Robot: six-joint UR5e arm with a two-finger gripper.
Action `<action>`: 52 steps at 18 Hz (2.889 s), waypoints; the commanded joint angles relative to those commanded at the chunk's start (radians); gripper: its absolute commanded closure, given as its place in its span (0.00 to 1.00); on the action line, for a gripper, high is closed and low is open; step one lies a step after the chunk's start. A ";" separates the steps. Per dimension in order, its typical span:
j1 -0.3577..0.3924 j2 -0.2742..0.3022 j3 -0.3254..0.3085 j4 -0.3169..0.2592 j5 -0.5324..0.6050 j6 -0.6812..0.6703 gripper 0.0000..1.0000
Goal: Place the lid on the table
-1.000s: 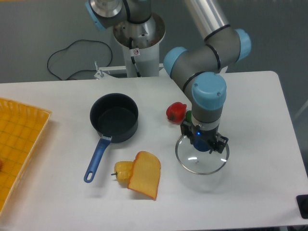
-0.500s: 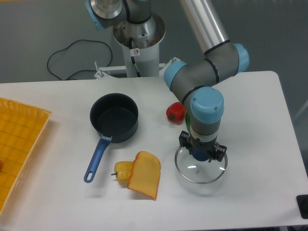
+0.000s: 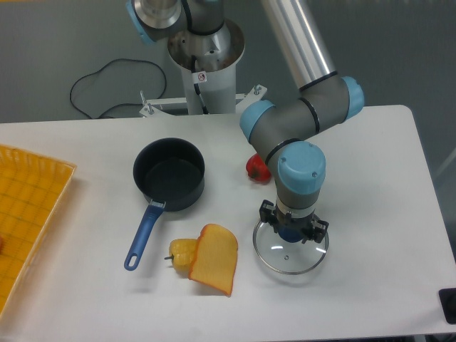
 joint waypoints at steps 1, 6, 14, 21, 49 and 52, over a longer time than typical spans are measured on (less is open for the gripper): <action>0.000 -0.005 0.000 0.002 0.000 0.000 0.58; 0.000 -0.012 0.000 0.002 0.000 0.002 0.58; 0.000 -0.026 0.002 0.003 0.003 0.002 0.56; -0.002 -0.035 0.002 0.003 0.002 0.003 0.55; -0.011 -0.046 0.002 0.006 0.003 0.005 0.12; -0.012 -0.046 0.002 0.006 0.003 0.005 0.01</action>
